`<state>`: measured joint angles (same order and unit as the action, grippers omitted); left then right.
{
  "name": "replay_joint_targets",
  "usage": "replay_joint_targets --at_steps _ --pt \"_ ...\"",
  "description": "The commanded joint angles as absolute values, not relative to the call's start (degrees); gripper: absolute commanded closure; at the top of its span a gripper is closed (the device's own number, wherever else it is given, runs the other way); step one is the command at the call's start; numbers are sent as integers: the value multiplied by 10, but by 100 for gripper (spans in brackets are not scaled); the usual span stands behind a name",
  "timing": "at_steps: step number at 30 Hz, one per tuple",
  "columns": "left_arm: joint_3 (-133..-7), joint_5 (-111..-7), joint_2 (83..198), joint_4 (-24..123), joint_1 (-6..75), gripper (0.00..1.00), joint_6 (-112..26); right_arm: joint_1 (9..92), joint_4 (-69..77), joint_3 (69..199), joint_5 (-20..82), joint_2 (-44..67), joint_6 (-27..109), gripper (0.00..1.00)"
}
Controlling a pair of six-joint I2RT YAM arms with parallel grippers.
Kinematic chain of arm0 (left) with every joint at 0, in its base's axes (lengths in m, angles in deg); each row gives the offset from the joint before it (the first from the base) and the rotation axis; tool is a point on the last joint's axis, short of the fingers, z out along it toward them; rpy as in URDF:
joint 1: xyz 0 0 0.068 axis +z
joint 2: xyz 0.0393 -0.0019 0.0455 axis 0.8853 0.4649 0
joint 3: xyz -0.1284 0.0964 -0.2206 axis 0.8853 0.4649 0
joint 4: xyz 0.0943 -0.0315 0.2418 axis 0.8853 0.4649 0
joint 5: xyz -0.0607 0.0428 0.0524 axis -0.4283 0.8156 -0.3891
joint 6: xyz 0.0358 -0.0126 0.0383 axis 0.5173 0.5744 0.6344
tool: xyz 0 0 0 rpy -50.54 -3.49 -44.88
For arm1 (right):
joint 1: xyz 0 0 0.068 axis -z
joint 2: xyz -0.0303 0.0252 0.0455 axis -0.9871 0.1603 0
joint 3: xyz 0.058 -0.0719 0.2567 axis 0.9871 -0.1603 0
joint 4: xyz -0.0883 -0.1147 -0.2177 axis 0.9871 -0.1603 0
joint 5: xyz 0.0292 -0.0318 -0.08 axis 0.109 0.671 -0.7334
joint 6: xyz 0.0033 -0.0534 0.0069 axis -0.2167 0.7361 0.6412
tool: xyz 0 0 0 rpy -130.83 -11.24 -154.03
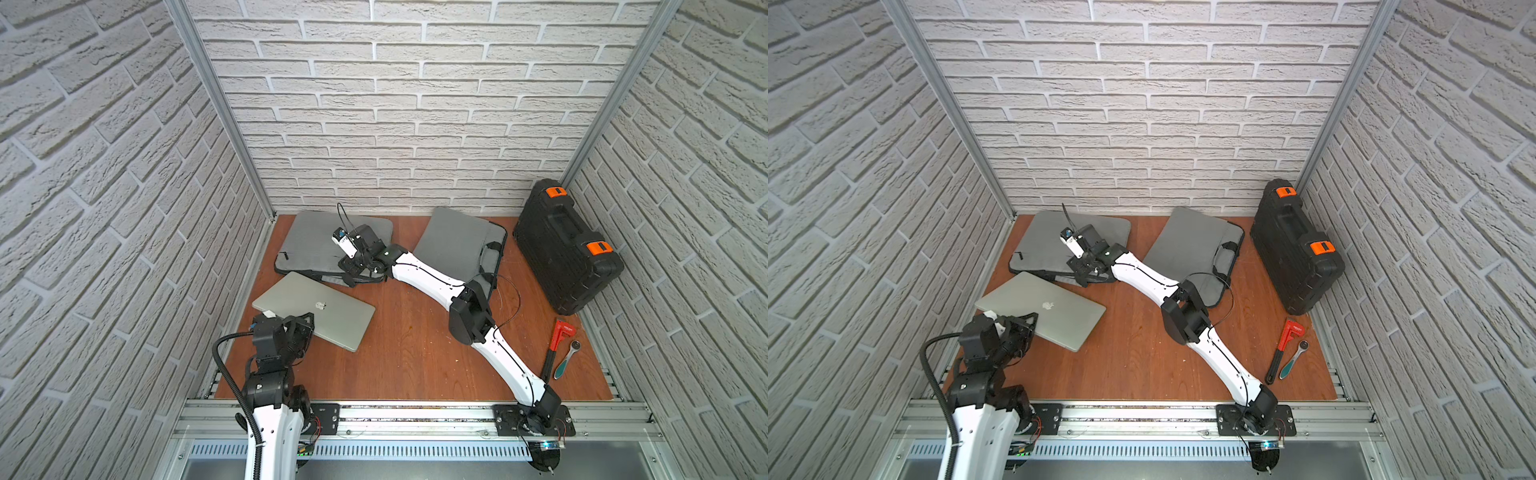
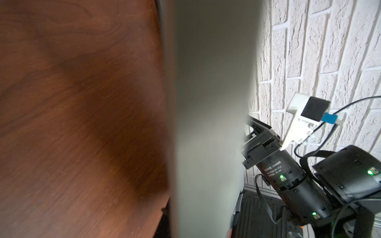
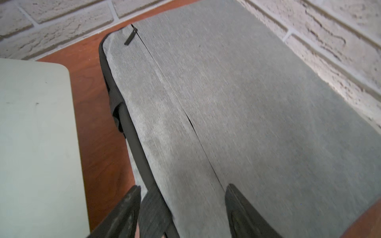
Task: Open the zippered laptop bag and take out the laptop
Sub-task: Close the bag flap at the center of the board, then place the laptop at the center of the board.
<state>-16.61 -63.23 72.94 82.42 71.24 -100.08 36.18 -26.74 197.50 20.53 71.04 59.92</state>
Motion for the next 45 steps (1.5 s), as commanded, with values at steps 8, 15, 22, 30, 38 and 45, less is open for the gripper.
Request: replay_joint_targets --at_steps 8,15,22,30,38,45 --pt "-195 -603 664 791 712 100 -1023 364 -302 1828 186 536 502 33" --pt "-164 -569 661 774 712 100 -1020 365 -280 1675 188 432 446 33" --pt "-116 -573 680 711 713 100 -1023 367 -227 1537 270 358 357 33" --pt "-83 -561 661 714 713 98 -1032 372 -83 1382 366 317 202 32" --pt "-49 -553 625 723 711 96 -1048 364 170 1225 429 329 -1 33" --pt "-32 -547 609 734 711 95 -1060 338 288 1171 423 355 -88 32"
